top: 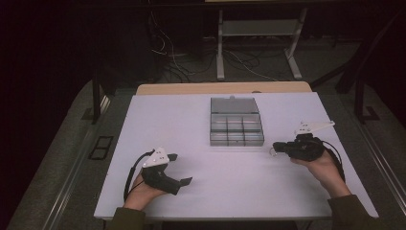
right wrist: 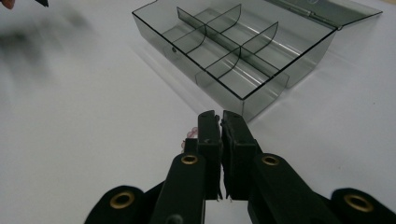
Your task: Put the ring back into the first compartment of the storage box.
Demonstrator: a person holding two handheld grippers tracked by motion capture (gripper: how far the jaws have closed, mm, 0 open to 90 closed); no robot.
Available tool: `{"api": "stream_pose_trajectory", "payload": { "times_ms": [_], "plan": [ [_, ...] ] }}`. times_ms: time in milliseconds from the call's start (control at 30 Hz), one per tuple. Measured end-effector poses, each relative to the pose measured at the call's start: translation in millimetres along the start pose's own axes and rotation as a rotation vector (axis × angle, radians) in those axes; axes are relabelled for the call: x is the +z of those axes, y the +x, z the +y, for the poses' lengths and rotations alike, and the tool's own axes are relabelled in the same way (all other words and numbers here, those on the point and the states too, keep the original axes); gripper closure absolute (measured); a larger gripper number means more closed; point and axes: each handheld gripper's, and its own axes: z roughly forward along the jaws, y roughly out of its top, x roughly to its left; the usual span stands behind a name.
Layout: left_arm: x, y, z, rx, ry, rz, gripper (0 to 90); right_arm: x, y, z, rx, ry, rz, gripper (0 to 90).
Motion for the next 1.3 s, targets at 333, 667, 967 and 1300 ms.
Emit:
{"api": "stream_pose_trajectory", "payload": {
  "times_ms": [333,667,967,1300],
  "plan": [
    [0.5,0.2,-1.0,-0.005,-0.012,-0.001,0.0,12.1,-1.9,14.9,-0.011,-0.011,0.018,85.9],
    [-0.3,0.2,-0.7,-0.003,-0.022,-0.001,0.0,24.8,-1.4,28.0,-0.026,-0.007,0.024,85.9],
    [-1.0,0.0,-0.4,-0.005,-0.028,-0.003,0.0,39.3,1.7,40.3,-0.039,-0.001,0.035,85.9],
    [-1.3,0.1,0.0,-0.007,-0.026,-0.005,0.0,52.0,3.3,48.9,-0.045,0.004,0.041,85.9]
  ]
}}
